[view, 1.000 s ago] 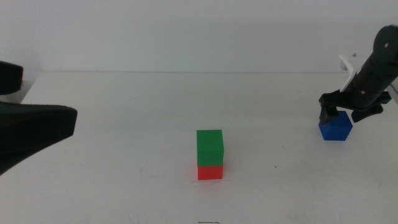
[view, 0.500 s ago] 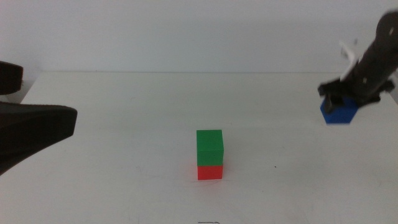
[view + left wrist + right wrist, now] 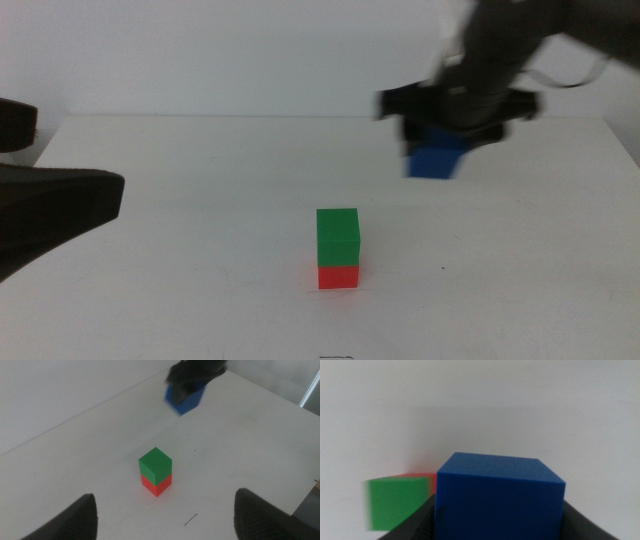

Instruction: Stack red cubes first, then green, then blue cubes in a specific spot.

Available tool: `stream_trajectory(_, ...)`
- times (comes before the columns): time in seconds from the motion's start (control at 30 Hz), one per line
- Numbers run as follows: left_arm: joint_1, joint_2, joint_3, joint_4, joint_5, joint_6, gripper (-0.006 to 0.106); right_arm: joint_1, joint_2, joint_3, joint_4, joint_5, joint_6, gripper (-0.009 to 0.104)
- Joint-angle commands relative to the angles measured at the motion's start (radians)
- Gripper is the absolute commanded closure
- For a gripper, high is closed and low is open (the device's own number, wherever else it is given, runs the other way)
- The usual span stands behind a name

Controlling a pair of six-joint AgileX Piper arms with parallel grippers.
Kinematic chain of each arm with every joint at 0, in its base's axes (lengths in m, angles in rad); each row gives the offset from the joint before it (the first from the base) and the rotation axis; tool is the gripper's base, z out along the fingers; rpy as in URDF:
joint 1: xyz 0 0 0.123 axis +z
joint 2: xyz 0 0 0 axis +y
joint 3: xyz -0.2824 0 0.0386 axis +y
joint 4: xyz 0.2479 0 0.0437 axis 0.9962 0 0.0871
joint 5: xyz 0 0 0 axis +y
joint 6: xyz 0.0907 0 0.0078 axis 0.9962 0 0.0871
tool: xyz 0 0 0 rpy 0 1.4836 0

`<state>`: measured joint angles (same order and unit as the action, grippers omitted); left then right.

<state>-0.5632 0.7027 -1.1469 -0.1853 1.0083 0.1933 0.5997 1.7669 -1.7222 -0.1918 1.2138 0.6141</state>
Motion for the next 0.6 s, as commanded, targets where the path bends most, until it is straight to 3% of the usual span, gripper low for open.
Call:
stream_trajectory(0.0, 0.0, 0.007, -0.024, -0.018, -0.069, -0.004, 0.007, 0.063, 0.006, -0.078, -0.035, -0.021, 0.05, 0.096)
stream_trajectory(0.3, 0.0, 0.007, -0.024, -0.018, -0.069, -0.004, 0.007, 0.147, 0.205, -0.271, 0.026, 0.044, 0.078, 0.096)
stream_trajectory(0.57, 0.0, 0.007, -0.024, -0.017, -0.069, -0.004, 0.007, 0.153, 0.244, -0.293, 0.063, 0.087, 0.06, 0.096)
